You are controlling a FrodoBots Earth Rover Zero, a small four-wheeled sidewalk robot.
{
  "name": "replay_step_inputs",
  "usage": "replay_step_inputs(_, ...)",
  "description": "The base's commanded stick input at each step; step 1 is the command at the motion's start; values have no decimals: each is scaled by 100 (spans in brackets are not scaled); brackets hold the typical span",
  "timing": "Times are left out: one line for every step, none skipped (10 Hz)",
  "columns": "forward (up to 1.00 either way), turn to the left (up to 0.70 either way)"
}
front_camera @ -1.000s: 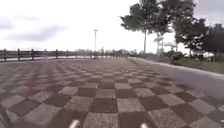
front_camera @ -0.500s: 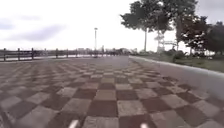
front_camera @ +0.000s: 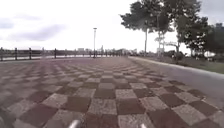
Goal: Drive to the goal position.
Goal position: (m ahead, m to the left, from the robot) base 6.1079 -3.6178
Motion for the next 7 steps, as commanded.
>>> replay_step_inputs(70, 1)
replay_step_inputs(70, 0)
replay_step_inputs(70, 2)
replay_step_inputs(70, 2)
replay_step_inputs(70, 2)
replay_step_inputs(70, 2)
replay_step_inputs(70, 2)
